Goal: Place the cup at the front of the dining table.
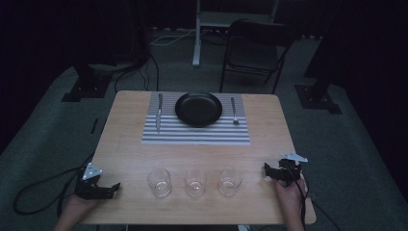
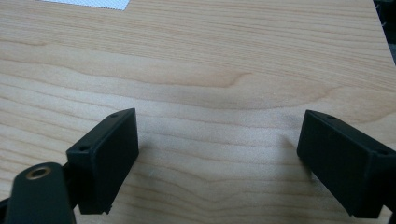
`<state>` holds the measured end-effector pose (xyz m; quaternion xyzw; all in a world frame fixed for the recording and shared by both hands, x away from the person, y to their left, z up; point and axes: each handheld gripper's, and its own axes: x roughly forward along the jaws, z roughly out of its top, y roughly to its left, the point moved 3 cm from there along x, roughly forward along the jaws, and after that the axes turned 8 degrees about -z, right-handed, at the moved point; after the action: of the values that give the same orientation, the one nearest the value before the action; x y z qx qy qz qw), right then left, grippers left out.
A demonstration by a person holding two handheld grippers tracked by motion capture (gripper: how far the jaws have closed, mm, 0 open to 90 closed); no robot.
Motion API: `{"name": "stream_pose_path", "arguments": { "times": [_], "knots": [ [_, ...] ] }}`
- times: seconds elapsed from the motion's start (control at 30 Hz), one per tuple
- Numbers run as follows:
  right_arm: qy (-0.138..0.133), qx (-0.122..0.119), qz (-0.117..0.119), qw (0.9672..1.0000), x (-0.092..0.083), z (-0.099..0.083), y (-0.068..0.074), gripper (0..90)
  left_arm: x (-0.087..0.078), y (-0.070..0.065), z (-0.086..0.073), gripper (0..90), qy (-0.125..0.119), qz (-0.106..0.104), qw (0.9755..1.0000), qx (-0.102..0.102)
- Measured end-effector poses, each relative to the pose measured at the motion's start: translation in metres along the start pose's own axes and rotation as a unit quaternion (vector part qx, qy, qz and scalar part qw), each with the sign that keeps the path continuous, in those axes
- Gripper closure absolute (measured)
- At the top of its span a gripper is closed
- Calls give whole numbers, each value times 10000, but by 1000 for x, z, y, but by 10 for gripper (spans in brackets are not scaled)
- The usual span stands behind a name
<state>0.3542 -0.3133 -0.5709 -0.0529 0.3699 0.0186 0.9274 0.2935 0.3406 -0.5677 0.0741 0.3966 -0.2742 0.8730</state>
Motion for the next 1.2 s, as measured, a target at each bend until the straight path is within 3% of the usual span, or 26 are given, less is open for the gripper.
{"name": "stream_pose_path", "arguments": {
  "times": [0.47, 0.73, 0.93, 1.2],
  "knots": [
    [0, -2, 0, 10000, 0, 0, 0, 122, -1, 0, 0, 2, 64, -134, 9998, 130],
    [0, 0, 0, 10000, 0, 0, 0, 122, -4, -2, -2, 34, -40, -493, 9984, 266],
    [0, 0, 0, 10000, 0, 0, 0, 122, -7, -3, -3, 34, -188, -572, 9977, 321],
    [-1, -1, -1, 10000, 0, 0, 0, 122, -7, -11, -3, 34, -142, -638, 9967, 488]
  ]
}}
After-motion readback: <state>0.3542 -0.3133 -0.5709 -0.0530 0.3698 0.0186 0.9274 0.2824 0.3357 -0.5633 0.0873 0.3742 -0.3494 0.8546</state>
